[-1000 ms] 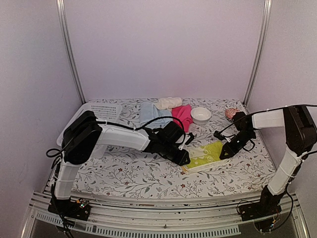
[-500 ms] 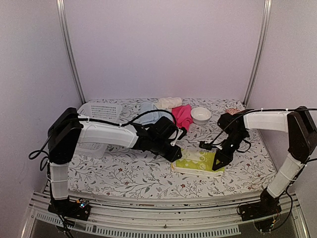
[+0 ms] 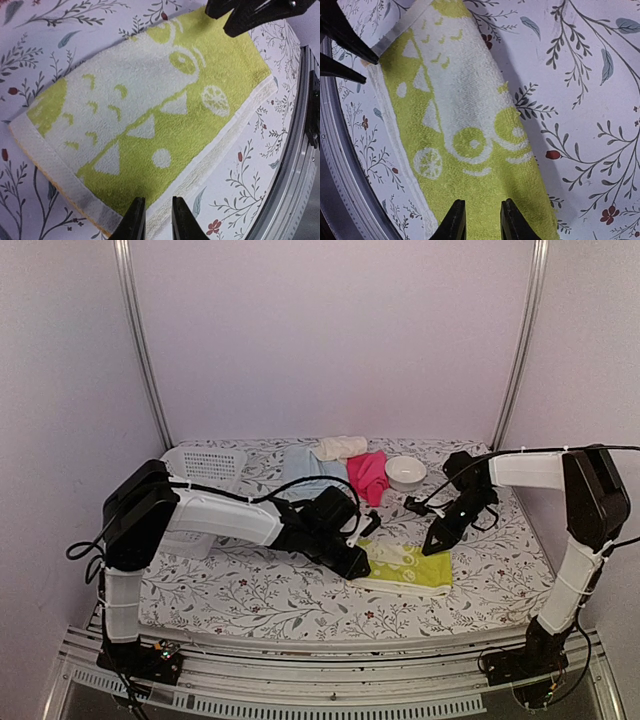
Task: Roll the towels
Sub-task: Rotate the towel at the center of the board.
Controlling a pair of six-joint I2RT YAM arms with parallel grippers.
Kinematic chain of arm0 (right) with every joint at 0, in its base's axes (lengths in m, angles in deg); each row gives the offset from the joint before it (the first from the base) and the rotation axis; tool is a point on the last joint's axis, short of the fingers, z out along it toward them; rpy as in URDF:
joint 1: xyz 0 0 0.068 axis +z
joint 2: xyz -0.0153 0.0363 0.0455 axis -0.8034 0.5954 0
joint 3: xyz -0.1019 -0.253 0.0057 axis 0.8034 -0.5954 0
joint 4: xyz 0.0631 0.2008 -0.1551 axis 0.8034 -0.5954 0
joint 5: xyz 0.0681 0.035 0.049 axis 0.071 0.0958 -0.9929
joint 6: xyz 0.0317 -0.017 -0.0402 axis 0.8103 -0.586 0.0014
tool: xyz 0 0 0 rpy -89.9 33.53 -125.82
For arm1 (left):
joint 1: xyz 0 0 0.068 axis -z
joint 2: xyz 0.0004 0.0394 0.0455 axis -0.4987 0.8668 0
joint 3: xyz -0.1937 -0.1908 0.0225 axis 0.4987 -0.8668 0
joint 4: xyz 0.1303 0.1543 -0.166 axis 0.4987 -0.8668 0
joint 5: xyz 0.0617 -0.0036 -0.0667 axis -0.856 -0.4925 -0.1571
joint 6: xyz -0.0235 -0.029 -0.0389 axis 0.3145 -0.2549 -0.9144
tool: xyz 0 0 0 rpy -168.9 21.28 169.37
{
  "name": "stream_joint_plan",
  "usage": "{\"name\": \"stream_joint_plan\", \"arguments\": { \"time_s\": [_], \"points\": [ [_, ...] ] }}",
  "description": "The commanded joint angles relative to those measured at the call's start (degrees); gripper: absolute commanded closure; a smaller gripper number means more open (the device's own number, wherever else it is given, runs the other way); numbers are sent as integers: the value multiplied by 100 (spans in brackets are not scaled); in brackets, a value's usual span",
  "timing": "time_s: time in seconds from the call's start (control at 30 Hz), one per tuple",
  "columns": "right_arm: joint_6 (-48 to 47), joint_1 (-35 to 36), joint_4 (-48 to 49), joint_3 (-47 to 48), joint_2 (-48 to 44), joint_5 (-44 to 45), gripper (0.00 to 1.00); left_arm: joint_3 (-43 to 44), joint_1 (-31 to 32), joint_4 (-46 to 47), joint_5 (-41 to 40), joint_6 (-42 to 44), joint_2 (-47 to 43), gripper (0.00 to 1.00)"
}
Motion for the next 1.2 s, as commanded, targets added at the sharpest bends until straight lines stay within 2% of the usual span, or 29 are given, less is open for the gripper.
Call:
{"name": "stream_joint_plan", "arguments": {
  "time_s": [0.0, 0.13, 0.27, 0.4, 0.5, 0.6, 0.7, 0.87, 1.03, 1.1, 1.17],
  "points": [
    [394, -21, 561, 97, 276, 460, 74, -215, 28, 42, 30, -21, 112, 78],
    [454, -3, 564, -32, 417, 716, 74, -239, -337, -226, -380, -99, 284, 80],
    [424, 290, 218, -81, 433, 536, 74, -281, -798, -101, -517, 147, 373, 82],
    [334, 917, -463, 142, 634, -433, 73, -69, -1286, -30, -712, 479, 465, 83],
    [254, 1229, -797, 686, 812, -1020, 72, 268, -1458, -141, -868, 827, 472, 80],
    [175, 1185, -938, 912, 760, -1066, 71, 568, -1451, -602, -1198, 977, 262, 77],
    [109, 955, -935, 874, 513, -1172, 71, 203, -1345, -447, -1224, 871, -276, 75],
    [102, 275, -470, 747, 138, -1641, 69, -405, -943, 257, -461, 663, -973, 74],
    [99, -258, 71, 487, 56, -2063, 70, -65, -451, 453, -56, 735, -501, 82],
    [76, -269, 805, -9, -73, -1748, 71, 179, -330, 441, 145, 781, -133, 86],
    [242, -282, 1024, -114, -91, -1318, 73, 407, -235, 373, 313, 784, 150, 90]
  ]
}}
